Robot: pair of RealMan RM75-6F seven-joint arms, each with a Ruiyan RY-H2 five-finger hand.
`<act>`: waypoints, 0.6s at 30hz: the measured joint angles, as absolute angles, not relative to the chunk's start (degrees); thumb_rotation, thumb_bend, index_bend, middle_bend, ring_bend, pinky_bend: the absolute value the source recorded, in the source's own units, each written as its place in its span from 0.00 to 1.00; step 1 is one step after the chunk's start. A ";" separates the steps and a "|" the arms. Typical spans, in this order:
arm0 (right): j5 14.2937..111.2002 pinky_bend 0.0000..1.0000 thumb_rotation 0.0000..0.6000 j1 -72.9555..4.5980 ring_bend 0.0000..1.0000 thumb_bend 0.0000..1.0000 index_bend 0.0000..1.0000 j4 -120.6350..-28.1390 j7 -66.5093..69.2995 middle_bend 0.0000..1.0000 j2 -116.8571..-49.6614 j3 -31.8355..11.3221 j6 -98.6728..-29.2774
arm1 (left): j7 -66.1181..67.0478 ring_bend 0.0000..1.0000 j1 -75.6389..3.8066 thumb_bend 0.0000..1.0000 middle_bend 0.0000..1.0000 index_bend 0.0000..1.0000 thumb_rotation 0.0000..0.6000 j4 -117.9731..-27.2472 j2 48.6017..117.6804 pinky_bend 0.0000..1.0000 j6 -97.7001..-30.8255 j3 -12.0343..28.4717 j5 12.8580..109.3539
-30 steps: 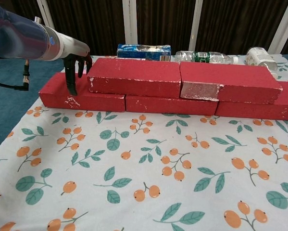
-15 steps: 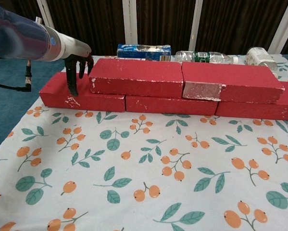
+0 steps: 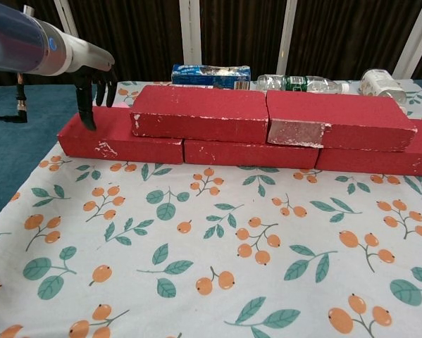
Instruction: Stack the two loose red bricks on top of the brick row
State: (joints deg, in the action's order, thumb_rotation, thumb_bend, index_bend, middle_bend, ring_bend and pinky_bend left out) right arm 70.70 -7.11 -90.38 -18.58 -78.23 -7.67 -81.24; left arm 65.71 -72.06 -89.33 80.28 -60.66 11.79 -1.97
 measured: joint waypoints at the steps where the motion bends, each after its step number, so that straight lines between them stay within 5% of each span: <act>1: 70.71 0.00 1.00 -7.14 0.00 0.19 0.00 -90.38 -18.57 0.00 -78.21 -7.64 -81.14 | 65.14 0.04 -71.60 0.00 0.23 0.31 1.00 -90.46 79.48 0.14 -60.66 11.76 -1.44; 6: 71.11 0.00 1.00 -7.17 0.00 0.19 0.00 -90.34 -18.26 0.00 -78.13 -7.52 -81.14 | 58.44 0.00 -67.37 0.00 0.02 0.16 1.00 -97.27 74.88 0.14 -61.61 11.92 3.67; 12: 72.31 0.00 1.00 -7.14 0.00 0.19 0.00 -90.81 -18.21 0.00 -78.02 -7.02 -81.41 | 41.47 0.00 -55.43 0.00 0.01 0.12 1.00 -107.11 67.05 0.13 -63.94 10.39 19.50; 18: 74.07 0.00 1.00 -7.55 0.00 0.19 0.00 -91.02 -18.26 0.00 -77.54 -5.78 -80.36 | 25.07 0.00 -41.08 0.00 0.01 0.12 1.00 -109.78 63.13 0.13 -68.91 4.63 43.13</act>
